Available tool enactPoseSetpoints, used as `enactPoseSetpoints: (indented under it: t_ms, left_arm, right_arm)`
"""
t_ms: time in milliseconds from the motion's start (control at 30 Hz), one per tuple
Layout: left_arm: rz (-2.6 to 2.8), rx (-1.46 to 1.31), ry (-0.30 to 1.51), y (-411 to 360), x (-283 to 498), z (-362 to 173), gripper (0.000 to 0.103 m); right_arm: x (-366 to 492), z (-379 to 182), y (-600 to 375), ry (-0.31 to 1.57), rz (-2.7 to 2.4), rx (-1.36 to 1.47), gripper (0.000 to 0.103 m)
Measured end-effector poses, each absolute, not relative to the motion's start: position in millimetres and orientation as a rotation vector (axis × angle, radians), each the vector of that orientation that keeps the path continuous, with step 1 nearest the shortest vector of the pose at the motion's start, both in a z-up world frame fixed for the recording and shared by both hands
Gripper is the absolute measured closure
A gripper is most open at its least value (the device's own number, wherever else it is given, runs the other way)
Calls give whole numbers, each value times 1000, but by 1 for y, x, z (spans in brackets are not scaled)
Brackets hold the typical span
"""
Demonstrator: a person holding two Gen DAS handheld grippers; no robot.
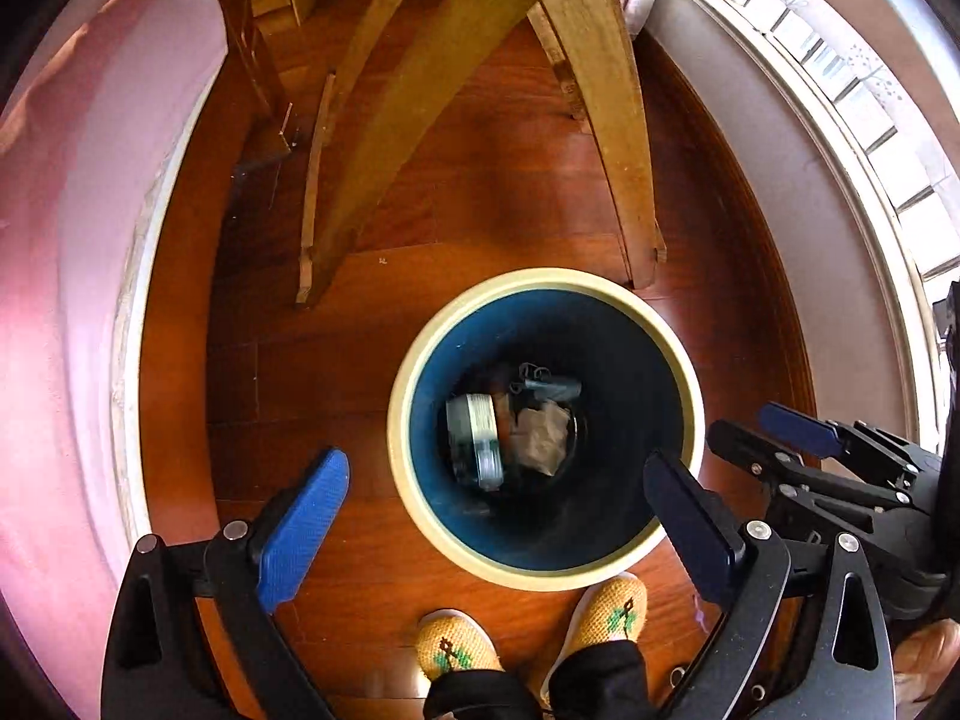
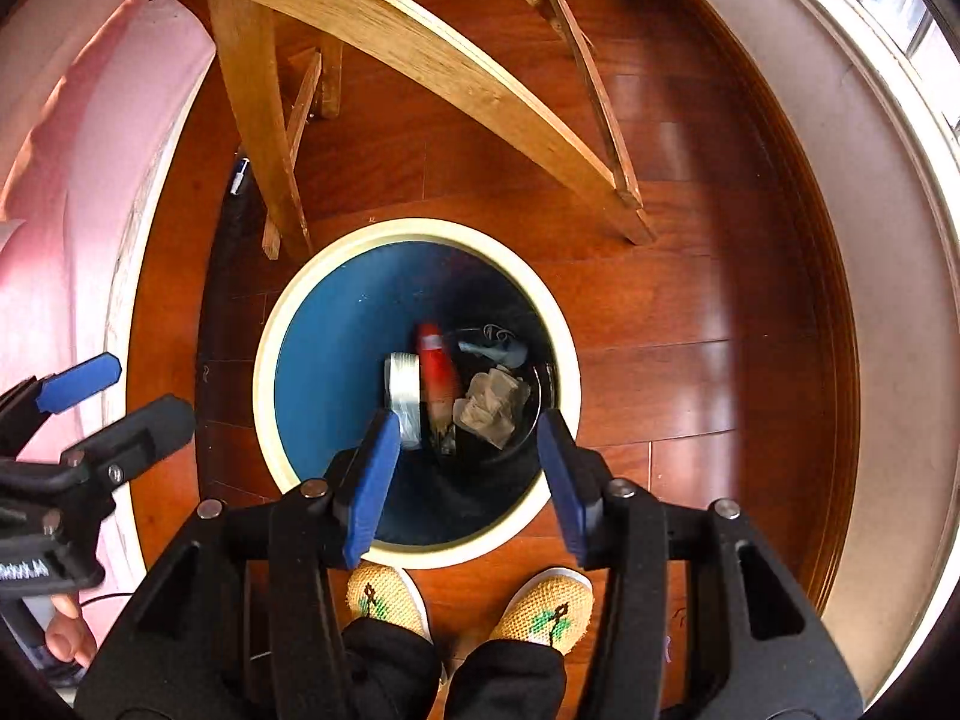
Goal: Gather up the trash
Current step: 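Open both grippers to drop the mask and box into the bin, then raise both tools back toward the purple plastic bag on the table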
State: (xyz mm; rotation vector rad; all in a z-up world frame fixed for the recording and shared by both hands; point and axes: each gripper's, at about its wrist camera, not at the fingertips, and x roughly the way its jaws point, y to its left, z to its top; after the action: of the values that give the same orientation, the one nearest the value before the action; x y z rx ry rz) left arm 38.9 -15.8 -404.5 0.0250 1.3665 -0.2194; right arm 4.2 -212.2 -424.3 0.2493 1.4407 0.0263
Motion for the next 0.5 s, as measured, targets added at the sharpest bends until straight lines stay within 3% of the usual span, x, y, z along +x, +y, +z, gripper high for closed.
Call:
enactPoseSetpoints:
  t_ms: [267, 500]
  left_arm:
    - [-208, -15, 1336, -4, 33, -371, 3]
    - [-211, -58, 1321, 8, 16, -303, 3]
  right_arm:
    - [-7, -393, -205, 1424, 10, 240, 58]
    - [-18, -320, -201, 1387, 1, 251, 58]
